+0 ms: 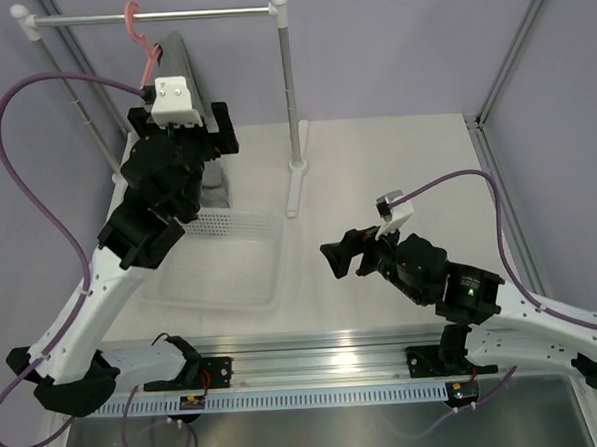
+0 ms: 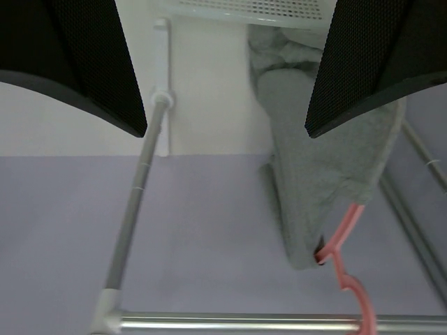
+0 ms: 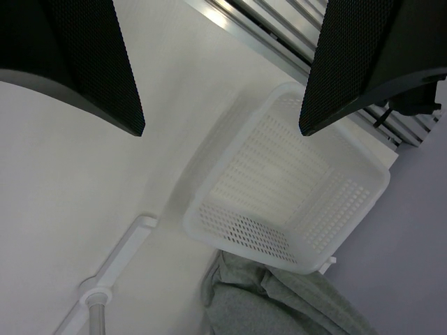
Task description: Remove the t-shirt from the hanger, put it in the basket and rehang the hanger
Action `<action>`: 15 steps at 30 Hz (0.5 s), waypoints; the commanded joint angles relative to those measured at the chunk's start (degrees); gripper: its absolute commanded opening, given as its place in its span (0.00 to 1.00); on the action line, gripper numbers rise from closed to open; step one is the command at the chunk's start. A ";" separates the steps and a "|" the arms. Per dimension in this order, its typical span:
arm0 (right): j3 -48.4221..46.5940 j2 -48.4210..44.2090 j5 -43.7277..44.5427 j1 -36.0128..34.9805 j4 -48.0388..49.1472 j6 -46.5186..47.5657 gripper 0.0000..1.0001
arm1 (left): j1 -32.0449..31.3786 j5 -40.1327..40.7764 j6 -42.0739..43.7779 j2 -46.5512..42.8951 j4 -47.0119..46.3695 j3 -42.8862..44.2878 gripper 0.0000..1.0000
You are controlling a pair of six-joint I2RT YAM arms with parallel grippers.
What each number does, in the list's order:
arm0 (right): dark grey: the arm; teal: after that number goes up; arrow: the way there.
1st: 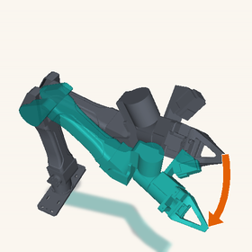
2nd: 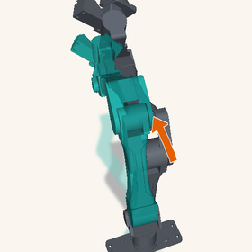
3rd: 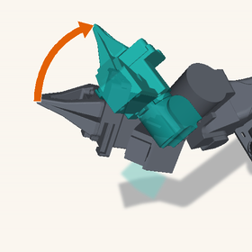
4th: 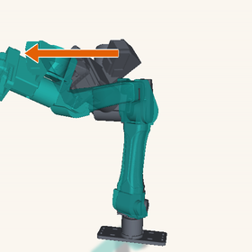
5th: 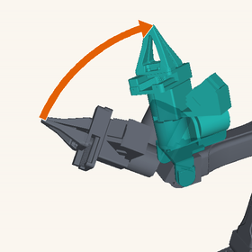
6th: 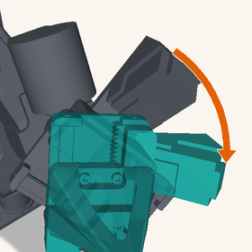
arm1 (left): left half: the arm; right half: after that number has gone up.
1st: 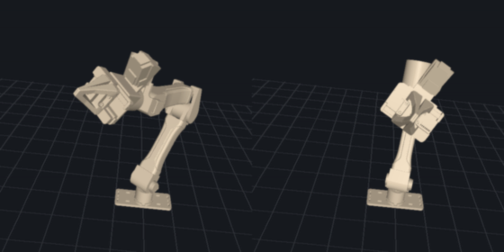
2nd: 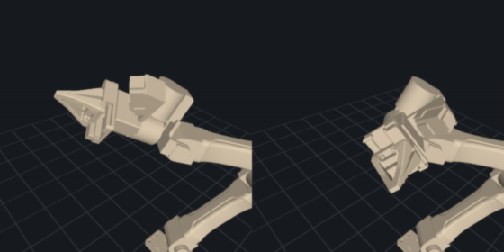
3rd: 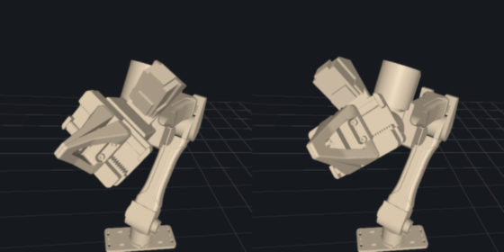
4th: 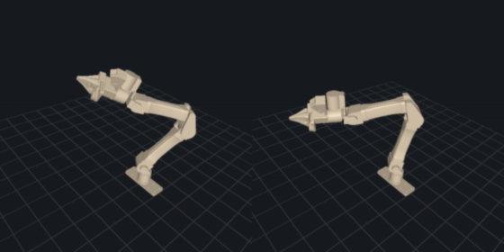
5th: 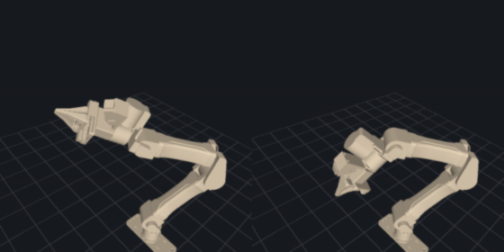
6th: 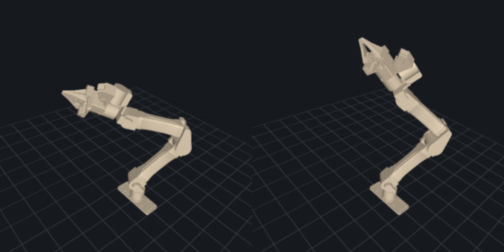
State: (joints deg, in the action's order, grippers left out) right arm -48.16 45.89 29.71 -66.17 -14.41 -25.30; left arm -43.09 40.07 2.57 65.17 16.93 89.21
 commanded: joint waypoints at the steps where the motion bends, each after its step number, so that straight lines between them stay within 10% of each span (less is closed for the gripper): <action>1: -1.49 2.01 -2.20 -0.36 1.14 0.87 0.99 | 8.44 -5.06 -1.58 4.44 5.39 5.26 0.99; 6: -2.99 4.12 -4.57 -0.27 -0.61 0.43 0.99 | 24.00 -15.46 -11.17 9.97 12.24 10.54 0.99; 15: -3.43 5.17 -10.03 -0.36 0.27 0.51 1.00 | 28.49 -18.11 0.15 11.21 9.88 11.16 0.99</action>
State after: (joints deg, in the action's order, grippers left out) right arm -49.17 50.76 21.87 -66.17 -14.90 -25.32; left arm -15.79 23.92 -1.41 77.47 28.60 98.08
